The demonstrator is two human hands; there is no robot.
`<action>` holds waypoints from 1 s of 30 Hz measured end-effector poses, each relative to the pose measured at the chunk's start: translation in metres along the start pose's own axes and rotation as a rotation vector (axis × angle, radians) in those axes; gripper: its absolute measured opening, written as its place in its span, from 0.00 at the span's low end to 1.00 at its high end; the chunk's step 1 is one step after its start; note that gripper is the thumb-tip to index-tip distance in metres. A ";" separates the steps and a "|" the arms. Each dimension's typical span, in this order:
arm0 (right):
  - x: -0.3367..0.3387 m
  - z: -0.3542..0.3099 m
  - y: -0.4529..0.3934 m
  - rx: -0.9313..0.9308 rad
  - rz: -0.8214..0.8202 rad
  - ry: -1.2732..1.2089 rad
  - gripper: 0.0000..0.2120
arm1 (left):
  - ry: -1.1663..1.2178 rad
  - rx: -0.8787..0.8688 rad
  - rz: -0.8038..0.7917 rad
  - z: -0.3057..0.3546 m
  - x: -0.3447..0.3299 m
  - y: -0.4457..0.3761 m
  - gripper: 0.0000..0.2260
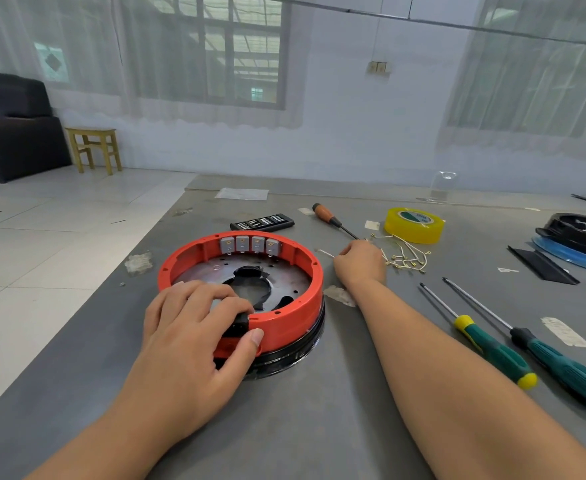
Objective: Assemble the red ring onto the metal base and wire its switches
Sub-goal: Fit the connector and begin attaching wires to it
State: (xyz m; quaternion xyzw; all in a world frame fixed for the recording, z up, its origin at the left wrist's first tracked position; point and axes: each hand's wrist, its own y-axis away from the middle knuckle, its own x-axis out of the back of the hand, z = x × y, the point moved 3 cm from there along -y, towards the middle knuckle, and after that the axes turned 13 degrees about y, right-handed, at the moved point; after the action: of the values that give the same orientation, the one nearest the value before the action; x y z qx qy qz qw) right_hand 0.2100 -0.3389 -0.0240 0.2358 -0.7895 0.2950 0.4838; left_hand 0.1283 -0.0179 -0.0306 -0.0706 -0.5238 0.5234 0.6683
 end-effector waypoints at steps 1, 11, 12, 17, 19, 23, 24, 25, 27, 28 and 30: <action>0.000 0.000 0.000 0.005 0.002 0.016 0.10 | 0.001 0.006 -0.003 0.001 0.000 0.000 0.16; 0.007 0.006 0.006 0.030 0.106 -0.189 0.09 | -0.002 -0.012 -0.012 0.000 0.001 -0.001 0.15; 0.009 0.008 0.009 0.033 0.120 -0.266 0.07 | -0.002 -0.019 -0.013 -0.001 0.001 -0.001 0.15; 0.018 0.019 0.036 -0.008 0.128 -0.605 0.05 | 0.011 -0.031 -0.014 -0.003 0.002 -0.001 0.14; 0.021 0.023 0.052 -0.001 0.086 -0.728 0.06 | 0.022 -0.030 -0.012 -0.001 0.004 0.000 0.15; 0.032 0.026 0.100 0.081 0.000 -0.883 0.06 | 0.012 -0.053 -0.042 0.011 0.009 0.006 0.15; 0.036 0.027 0.114 0.109 -0.011 -0.890 0.06 | 0.008 -0.066 -0.052 0.015 0.010 0.008 0.15; 0.041 0.029 0.129 0.138 -0.021 -0.902 0.07 | 0.006 -0.078 -0.056 0.020 0.011 0.010 0.16; 0.052 0.031 0.158 0.203 -0.036 -0.942 0.07 | 0.008 -0.093 -0.042 0.029 0.013 0.015 0.16; 0.058 0.033 0.173 0.240 -0.038 -0.947 0.07 | 0.010 -0.097 -0.030 0.034 0.014 0.017 0.17; 0.070 0.036 0.200 0.343 -0.006 -0.896 0.06 | 0.018 -0.097 -0.016 0.044 0.014 0.019 0.18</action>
State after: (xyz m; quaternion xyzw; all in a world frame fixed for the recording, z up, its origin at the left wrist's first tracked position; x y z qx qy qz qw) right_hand 0.0263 -0.2274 -0.0209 0.4184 -0.8596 0.2889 0.0507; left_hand 0.0808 -0.0180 -0.0147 -0.1033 -0.5430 0.4914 0.6730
